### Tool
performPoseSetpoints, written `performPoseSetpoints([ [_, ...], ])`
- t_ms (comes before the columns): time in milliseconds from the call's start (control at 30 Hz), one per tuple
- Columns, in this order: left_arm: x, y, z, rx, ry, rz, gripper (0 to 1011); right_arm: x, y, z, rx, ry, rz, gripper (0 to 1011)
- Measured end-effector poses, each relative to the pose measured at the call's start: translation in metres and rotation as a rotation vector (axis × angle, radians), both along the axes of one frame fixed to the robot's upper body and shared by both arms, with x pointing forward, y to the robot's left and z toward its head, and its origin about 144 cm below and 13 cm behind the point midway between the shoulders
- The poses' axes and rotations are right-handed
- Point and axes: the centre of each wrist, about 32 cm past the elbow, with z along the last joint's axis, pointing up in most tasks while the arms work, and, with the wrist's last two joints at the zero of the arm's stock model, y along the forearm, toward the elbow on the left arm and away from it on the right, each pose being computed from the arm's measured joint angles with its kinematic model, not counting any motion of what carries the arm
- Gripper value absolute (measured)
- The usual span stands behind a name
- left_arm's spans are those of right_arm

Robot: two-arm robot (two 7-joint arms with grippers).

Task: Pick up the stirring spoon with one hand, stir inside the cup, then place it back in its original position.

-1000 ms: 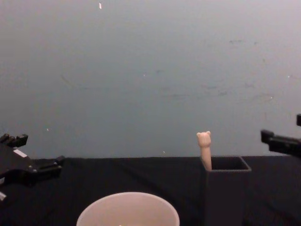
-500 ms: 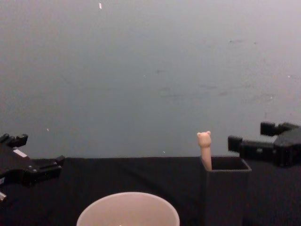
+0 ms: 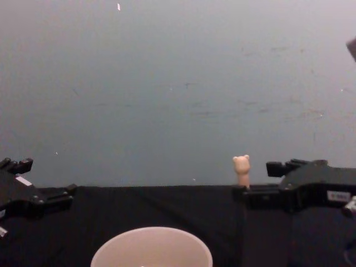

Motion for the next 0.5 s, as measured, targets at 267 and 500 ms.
performPoseSetpoints([
  [267,0.000,0.000,0.000,0.000,0.000,0.000,1001,0.013,0.006,-0.001,0.017,0.009,-0.016,1002],
  [500,0.000,0.000,0.000,0.000,0.000,0.000,1001,0.020,0.011,-0.001,0.030,0.014,-0.021,1002],
])
